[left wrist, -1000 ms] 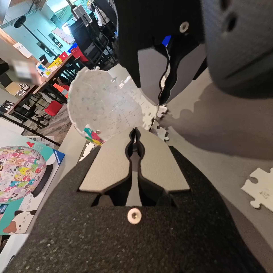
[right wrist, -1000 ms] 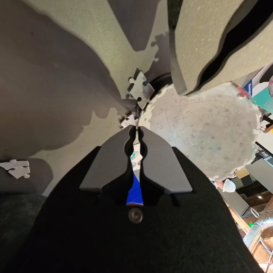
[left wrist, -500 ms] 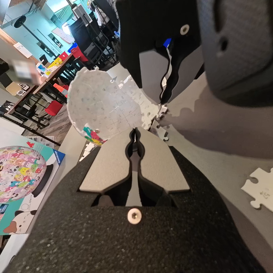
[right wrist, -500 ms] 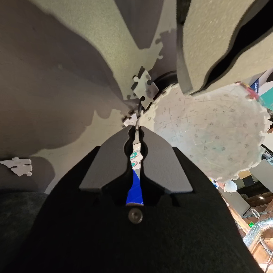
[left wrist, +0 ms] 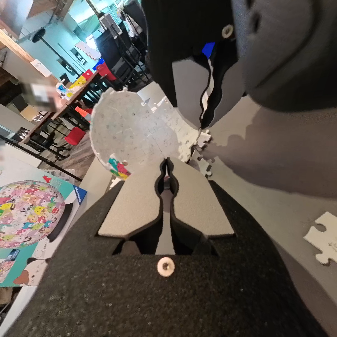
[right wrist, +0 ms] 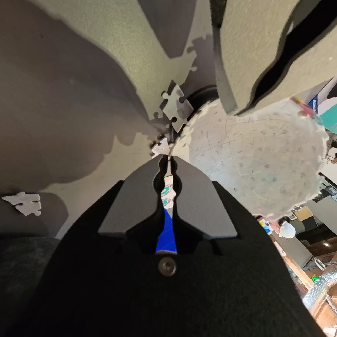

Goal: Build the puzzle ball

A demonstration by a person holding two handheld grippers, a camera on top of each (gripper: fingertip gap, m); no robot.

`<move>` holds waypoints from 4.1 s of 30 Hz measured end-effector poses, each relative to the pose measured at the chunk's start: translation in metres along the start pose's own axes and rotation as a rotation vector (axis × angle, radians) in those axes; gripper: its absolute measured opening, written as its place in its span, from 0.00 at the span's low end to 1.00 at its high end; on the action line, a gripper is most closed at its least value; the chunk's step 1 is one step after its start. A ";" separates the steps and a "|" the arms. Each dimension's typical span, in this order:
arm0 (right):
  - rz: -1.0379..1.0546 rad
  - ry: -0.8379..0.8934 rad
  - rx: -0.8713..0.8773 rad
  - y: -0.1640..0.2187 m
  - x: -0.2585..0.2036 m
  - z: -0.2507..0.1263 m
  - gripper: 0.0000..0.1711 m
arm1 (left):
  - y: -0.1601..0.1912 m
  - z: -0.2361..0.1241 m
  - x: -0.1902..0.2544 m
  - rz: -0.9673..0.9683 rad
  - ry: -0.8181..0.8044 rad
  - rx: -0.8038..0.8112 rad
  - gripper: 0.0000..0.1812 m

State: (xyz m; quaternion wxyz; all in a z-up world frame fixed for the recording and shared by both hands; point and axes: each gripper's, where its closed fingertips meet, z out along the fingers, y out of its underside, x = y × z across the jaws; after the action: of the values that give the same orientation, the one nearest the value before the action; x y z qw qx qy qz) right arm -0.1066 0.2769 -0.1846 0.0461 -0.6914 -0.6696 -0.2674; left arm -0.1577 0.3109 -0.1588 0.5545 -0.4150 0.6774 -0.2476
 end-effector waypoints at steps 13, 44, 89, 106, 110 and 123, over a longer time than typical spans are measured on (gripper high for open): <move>-0.021 -0.004 0.041 0.006 0.002 0.001 0.02 | -0.014 0.019 0.032 0.026 0.080 -0.029 0.15; -0.202 0.090 0.403 -0.007 -0.026 -0.069 0.01 | -0.059 0.009 0.061 -0.048 -0.118 -0.121 0.02; 0.079 -0.021 0.836 0.012 -0.008 -0.066 0.05 | -0.074 0.013 0.048 -0.135 -0.161 -0.065 0.01; 0.674 0.344 1.114 0.052 -0.026 -0.043 0.17 | -0.029 0.040 0.041 -0.398 -0.107 -0.455 0.01; 0.554 0.497 0.961 0.052 -0.027 -0.017 0.16 | -0.027 0.043 0.036 -0.378 -0.151 -0.486 0.01; 0.633 0.490 0.918 0.077 -0.018 0.004 0.14 | -0.027 0.042 0.040 -0.399 -0.126 -0.327 0.01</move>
State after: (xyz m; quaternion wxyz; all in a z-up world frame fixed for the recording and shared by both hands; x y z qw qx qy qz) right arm -0.0312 0.2546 -0.1730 0.5697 -0.6847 -0.4482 -0.0761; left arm -0.1117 0.2681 -0.1699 0.4615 -0.6391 0.5773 -0.2128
